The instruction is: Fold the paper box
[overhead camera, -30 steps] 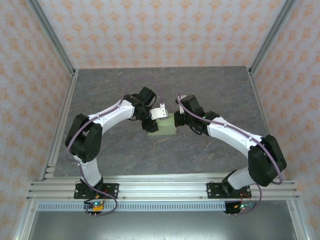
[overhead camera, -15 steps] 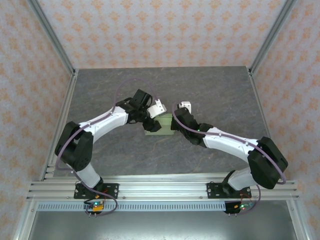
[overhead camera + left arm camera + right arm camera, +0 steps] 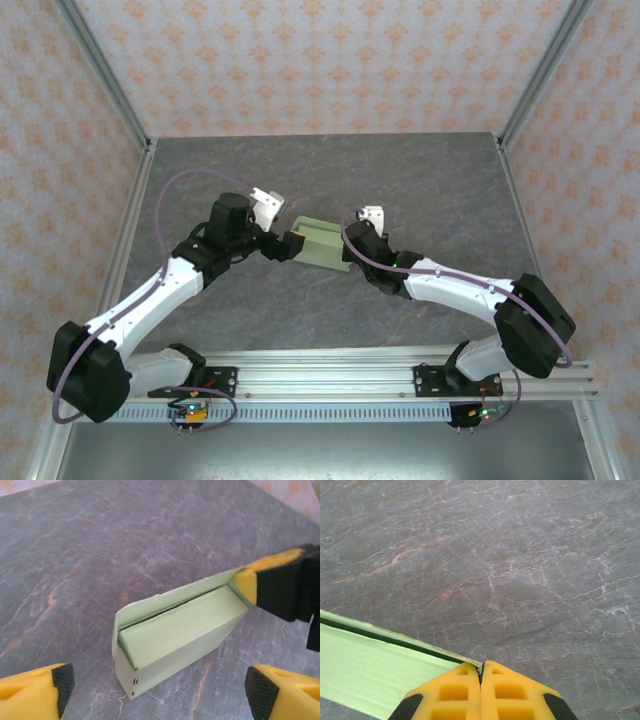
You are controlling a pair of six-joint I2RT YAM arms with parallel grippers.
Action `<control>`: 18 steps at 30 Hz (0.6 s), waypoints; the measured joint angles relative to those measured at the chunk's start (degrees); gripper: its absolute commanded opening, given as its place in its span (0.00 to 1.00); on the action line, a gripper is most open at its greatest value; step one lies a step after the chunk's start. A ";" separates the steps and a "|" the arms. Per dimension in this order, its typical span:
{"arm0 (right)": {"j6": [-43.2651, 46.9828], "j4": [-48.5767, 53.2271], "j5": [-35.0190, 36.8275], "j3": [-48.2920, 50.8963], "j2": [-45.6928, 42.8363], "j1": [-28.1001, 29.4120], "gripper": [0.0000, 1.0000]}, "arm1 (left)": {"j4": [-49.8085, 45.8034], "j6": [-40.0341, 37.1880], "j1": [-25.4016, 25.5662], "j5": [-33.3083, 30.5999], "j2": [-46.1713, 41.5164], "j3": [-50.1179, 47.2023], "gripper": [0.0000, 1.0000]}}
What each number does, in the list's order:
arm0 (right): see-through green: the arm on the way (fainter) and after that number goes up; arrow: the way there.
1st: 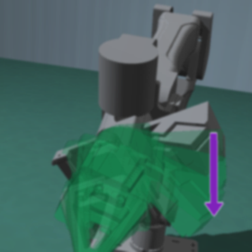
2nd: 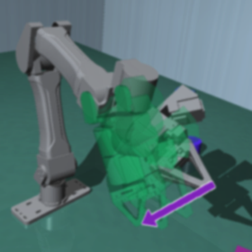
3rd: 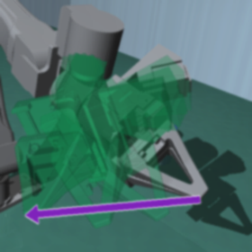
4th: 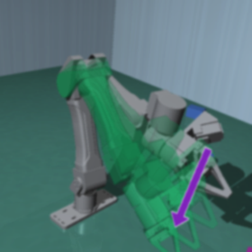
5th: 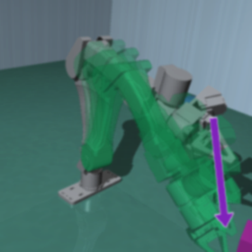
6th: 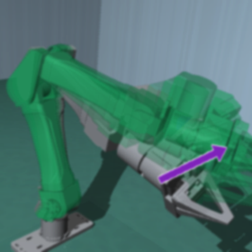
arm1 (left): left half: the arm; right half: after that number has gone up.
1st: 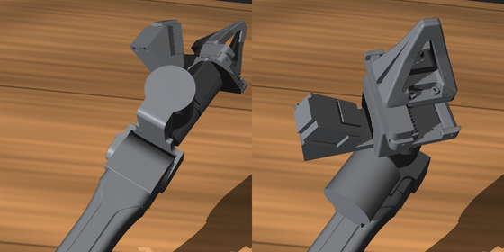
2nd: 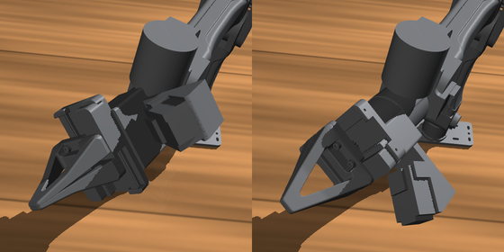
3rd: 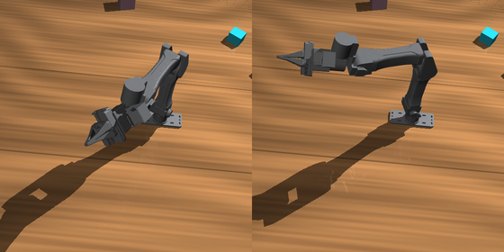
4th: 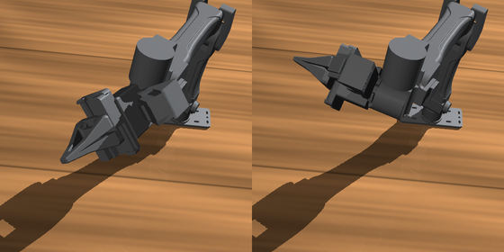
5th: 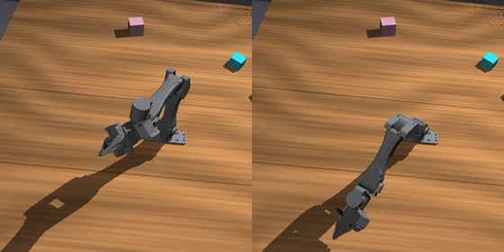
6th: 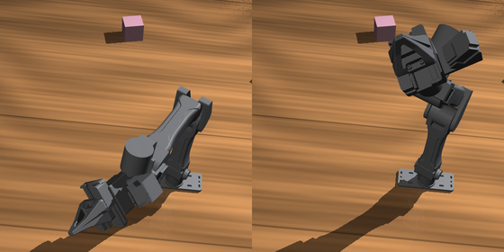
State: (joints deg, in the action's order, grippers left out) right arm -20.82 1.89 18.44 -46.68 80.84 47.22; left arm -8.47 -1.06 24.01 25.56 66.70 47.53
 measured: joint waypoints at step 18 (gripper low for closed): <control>5.16 0.00 2.45 0.02 0.00 0.00 0.00 | -1.46 6.78 -0.83 -4.90 15.10 7.98 0.68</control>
State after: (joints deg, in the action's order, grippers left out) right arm -15.66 1.89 20.88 -46.65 80.84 47.22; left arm -9.93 5.72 23.18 20.67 81.80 55.51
